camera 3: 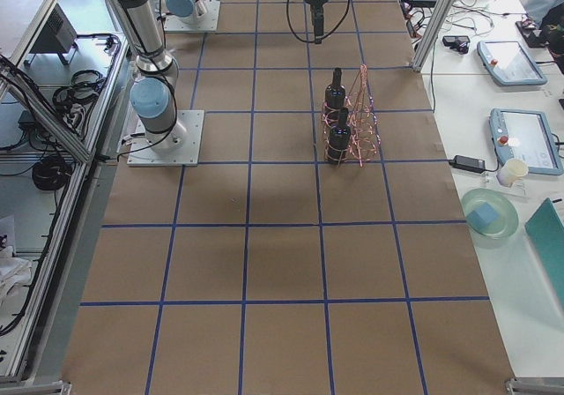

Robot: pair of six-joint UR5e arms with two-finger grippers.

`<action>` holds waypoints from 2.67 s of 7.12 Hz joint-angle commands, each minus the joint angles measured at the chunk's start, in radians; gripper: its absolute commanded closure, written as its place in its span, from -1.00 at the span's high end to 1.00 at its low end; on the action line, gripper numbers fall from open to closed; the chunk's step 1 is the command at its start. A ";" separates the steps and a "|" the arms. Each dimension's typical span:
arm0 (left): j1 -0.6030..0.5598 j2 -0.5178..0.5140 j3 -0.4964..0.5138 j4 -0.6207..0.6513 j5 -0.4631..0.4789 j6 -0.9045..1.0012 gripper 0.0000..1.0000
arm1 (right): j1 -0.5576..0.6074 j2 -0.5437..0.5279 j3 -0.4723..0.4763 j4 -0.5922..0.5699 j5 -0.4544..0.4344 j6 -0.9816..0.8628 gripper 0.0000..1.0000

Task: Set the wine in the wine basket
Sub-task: 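Move the left gripper toward the dark wine bottle lying on the table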

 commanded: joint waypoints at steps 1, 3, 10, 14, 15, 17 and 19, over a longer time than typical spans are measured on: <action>0.003 0.001 0.001 0.002 0.000 0.001 1.00 | 0.000 0.001 0.000 -0.004 -0.001 -0.003 1.00; 0.014 0.001 0.000 0.007 -0.009 -0.001 1.00 | 0.000 0.001 0.000 -0.003 0.001 -0.003 1.00; 0.119 -0.007 0.001 0.021 -0.012 0.114 1.00 | -0.001 -0.002 0.000 -0.003 0.004 0.005 1.00; 0.116 -0.014 0.005 0.022 -0.054 0.096 1.00 | -0.001 0.001 0.000 -0.004 0.002 -0.001 1.00; 0.124 -0.014 0.009 0.031 -0.091 0.108 1.00 | -0.001 0.002 0.000 -0.004 0.002 -0.003 1.00; 0.116 -0.019 0.008 0.033 -0.089 0.094 1.00 | -0.001 0.002 0.000 -0.004 0.002 -0.003 1.00; 0.107 -0.013 0.006 0.035 -0.077 0.042 1.00 | -0.001 0.002 0.000 -0.004 0.002 -0.003 1.00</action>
